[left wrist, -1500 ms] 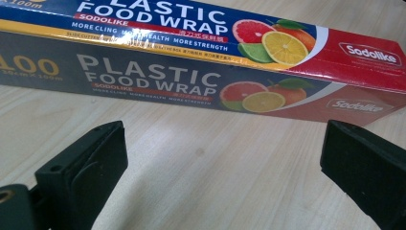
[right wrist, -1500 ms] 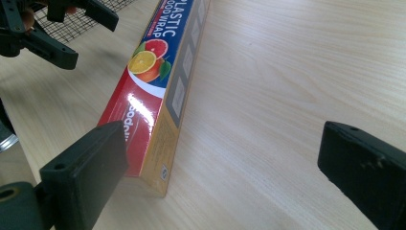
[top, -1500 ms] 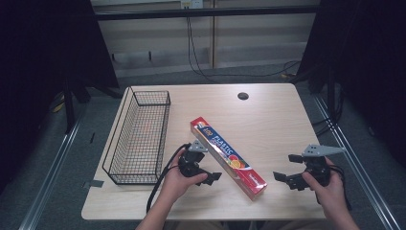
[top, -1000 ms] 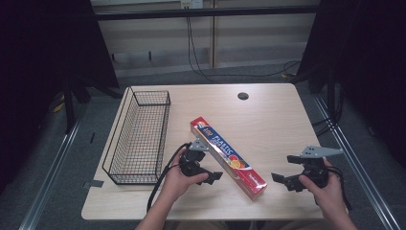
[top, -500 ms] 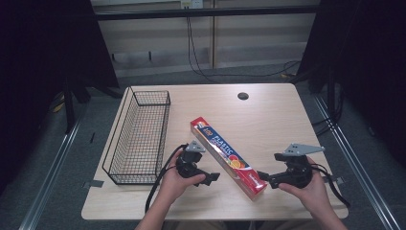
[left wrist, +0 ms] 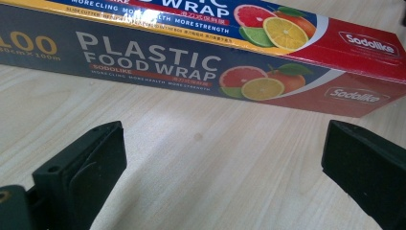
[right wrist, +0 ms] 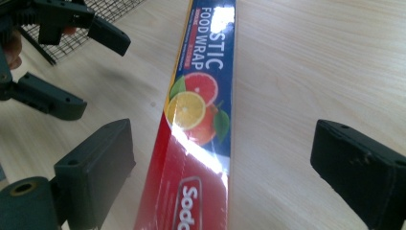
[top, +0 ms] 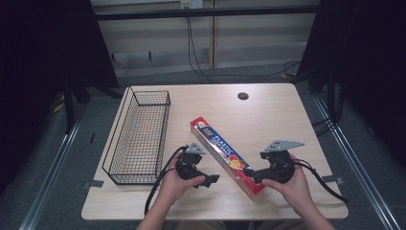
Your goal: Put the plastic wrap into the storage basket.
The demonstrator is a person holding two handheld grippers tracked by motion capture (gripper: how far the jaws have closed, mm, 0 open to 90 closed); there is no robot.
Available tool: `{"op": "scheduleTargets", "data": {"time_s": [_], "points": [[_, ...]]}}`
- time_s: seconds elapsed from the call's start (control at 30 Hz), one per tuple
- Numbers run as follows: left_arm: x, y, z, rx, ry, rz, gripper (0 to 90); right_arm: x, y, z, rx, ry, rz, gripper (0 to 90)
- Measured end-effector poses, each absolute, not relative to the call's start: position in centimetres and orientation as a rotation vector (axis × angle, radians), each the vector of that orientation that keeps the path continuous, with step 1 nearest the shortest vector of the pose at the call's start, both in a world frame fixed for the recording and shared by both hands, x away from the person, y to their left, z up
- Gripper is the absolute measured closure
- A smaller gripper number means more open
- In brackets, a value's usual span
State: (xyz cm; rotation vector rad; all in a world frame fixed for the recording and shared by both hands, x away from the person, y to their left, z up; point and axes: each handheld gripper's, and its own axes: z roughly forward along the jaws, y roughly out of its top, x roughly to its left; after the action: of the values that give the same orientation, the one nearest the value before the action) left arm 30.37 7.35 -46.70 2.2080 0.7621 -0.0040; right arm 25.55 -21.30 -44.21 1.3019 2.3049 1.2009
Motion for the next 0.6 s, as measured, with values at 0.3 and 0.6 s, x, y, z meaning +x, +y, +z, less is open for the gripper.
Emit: {"op": "scheduleTargets", "data": {"time_s": [0.3,0.6], "points": [[30.4,7.6,-46.6,2.202,0.767,0.002,1.6,26.8,-19.2,-44.3,1.335,2.306,1.175,7.9],[30.4,7.8,-46.5,2.201,0.771,0.010,1.6,28.6,-17.2,-45.0,1.331,2.335,1.108,8.1]]}}
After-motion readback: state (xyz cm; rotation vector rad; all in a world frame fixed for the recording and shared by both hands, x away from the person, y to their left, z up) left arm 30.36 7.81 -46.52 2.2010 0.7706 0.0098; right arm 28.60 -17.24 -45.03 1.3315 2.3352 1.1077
